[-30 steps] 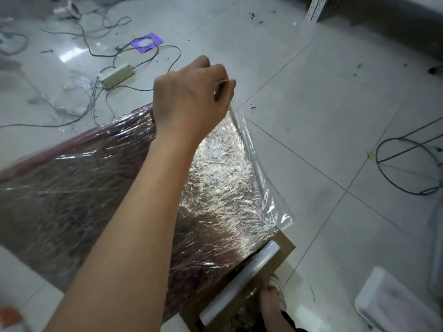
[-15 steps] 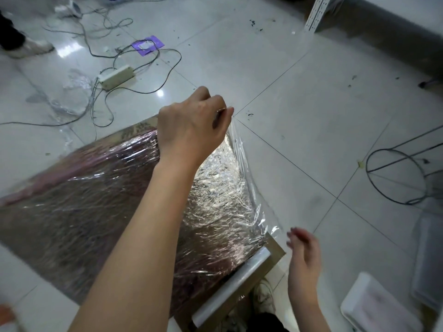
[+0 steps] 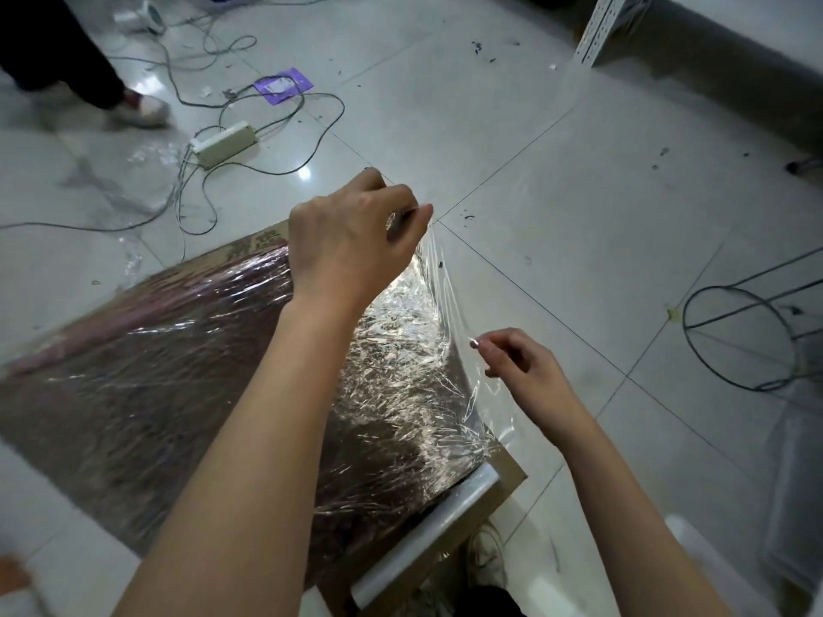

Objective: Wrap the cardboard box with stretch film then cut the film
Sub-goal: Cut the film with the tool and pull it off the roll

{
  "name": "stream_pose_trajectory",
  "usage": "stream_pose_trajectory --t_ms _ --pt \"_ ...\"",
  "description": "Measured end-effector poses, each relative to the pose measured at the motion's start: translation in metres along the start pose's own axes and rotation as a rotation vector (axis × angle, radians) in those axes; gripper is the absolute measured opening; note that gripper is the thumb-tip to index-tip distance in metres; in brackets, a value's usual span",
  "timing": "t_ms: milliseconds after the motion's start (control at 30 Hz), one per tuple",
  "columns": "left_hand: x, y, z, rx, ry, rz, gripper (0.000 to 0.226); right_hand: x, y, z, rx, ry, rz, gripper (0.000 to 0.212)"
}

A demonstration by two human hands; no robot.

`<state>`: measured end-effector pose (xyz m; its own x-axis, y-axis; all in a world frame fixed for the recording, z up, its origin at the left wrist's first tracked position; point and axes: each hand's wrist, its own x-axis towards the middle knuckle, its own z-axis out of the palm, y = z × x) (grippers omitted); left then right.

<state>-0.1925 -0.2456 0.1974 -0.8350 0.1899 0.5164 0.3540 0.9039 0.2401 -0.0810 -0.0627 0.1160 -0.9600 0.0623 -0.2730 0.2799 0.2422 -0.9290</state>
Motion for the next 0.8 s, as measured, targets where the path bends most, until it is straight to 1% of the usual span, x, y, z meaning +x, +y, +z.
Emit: stream_pose_trajectory --t_ms 67,100,267,400,567,667,800 --pt "0.001 0.0 -0.002 -0.008 -0.01 -0.011 0.034 0.002 0.002 -0.004 0.069 -0.024 0.014 0.008" --pt "0.002 -0.001 -0.003 -0.012 -0.025 -0.021 0.035 0.002 0.003 -0.005 0.088 -0.033 0.02 0.007" --pt "0.001 0.001 -0.004 -0.023 -0.074 -0.048 0.036 0.004 0.006 -0.004 0.171 -0.041 0.03 0.007" --pt "0.003 0.001 -0.006 -0.027 -0.102 -0.059 0.033 0.004 0.005 0.003 0.207 -0.043 -0.015 0.014" --pt "0.003 0.003 -0.007 -0.02 -0.112 -0.101 0.031 0.006 0.01 0.014 0.229 0.023 -0.016 0.017" --pt "0.004 0.009 -0.006 -0.006 -0.125 -0.165 0.027 0.006 0.013 0.023 0.231 0.062 -0.012 0.019" --pt "0.004 0.014 -0.005 0.016 -0.141 -0.236 0.025 0.003 0.02 0.033 0.161 0.145 -0.046 0.017"
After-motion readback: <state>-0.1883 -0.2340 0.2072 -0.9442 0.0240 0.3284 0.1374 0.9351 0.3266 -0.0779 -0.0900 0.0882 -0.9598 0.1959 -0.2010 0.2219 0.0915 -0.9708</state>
